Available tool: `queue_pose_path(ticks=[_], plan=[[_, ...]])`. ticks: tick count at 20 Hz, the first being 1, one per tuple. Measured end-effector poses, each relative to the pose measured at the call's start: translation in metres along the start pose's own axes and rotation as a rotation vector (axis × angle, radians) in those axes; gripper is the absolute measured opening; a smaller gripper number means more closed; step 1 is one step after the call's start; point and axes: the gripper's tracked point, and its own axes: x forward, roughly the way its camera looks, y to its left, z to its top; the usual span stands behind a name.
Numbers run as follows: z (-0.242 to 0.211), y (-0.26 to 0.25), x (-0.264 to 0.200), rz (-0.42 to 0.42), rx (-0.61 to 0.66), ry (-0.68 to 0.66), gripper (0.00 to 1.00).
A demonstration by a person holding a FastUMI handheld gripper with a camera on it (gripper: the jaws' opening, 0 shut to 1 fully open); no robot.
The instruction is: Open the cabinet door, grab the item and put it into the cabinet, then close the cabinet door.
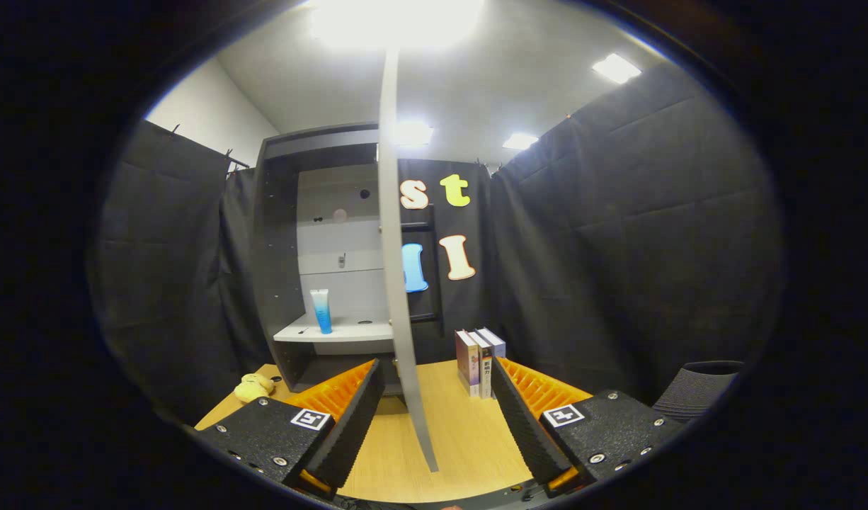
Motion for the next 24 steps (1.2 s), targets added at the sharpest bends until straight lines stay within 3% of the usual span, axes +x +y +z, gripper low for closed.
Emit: queue_pose_path(ticks=[5,10,15,24], plan=[[0.017,-0.049,0.025,-0.120,0.006,-0.005,0.93],[0.029,-0.073,0.068,-0.185,0.020,-0.006,0.93],[0.044,-0.063,0.106,-0.183,0.019,-0.009,0.93],[0.055,-0.044,0.100,-0.189,-0.021,-0.023,0.91]])
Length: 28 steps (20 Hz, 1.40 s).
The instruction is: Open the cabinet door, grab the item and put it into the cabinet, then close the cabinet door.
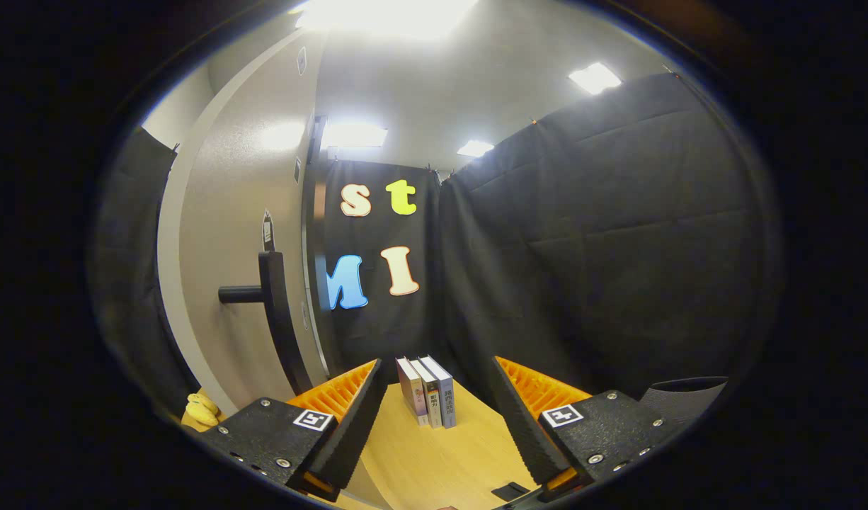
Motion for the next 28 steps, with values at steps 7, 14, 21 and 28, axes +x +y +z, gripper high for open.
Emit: queue_pose_path(ticks=[7,14,21,28], plan=[[-0.006,0.051,-0.018,0.091,-0.008,0.015,0.91],[-0.009,0.110,-0.033,0.219,-0.015,0.025,0.91],[-0.015,0.153,-0.032,0.300,-0.008,0.037,0.92],[-0.017,0.193,-0.031,0.366,0.010,0.044,0.91]])
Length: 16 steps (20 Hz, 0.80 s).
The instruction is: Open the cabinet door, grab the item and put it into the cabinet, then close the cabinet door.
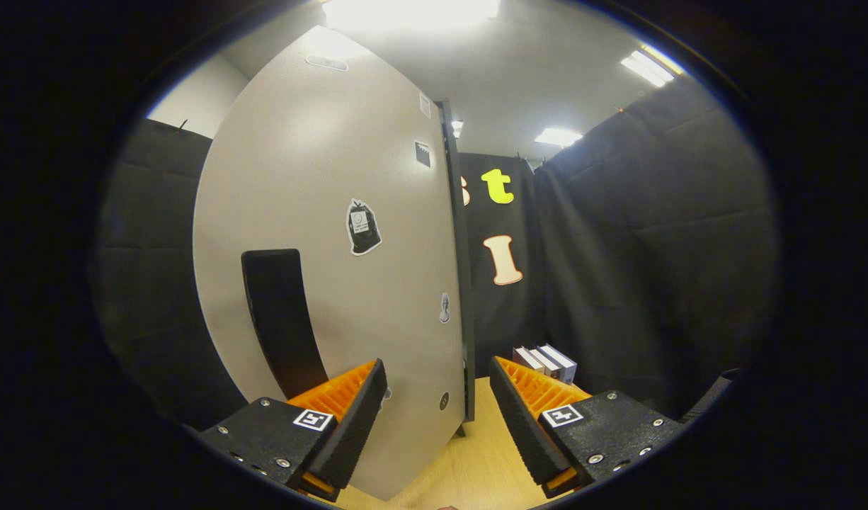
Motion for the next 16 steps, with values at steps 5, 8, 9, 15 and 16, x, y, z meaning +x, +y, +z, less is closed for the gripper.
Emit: queue_pose_path(ticks=[5,8,9,15,16], plan=[[-0.004,0.031,0.017,0.061,0.024,0.009,0.92],[-0.003,0.051,0.026,0.096,0.027,0.013,0.92],[-0.004,0.058,0.032,0.112,0.030,0.016,0.93],[-0.008,0.105,0.054,0.202,0.033,0.007,0.93],[-0.010,0.108,0.056,0.208,0.032,0.010,0.93]])
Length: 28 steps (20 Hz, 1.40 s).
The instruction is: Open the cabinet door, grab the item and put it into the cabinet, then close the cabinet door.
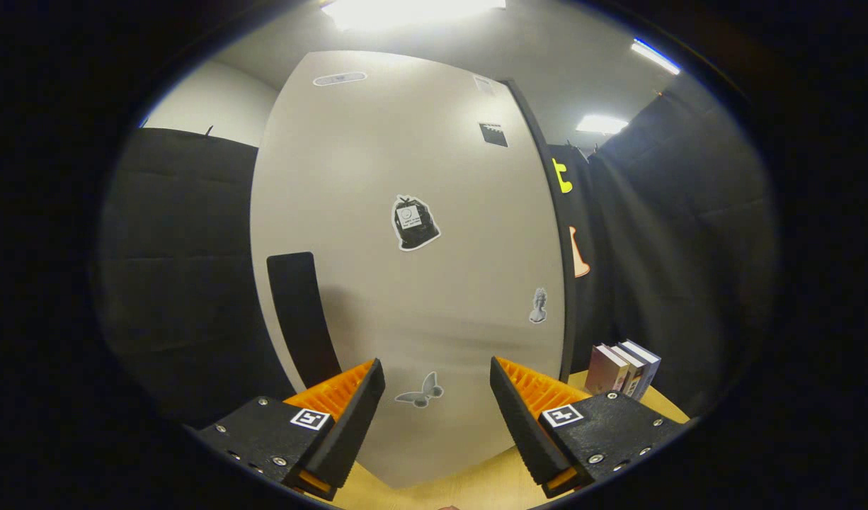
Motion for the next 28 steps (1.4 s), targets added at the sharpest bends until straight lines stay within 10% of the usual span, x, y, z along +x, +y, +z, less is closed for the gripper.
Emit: queue_pose_path(ticks=[28], plan=[[-0.046,-0.005,-0.146,-0.057,-0.067,-0.034,0.93]])
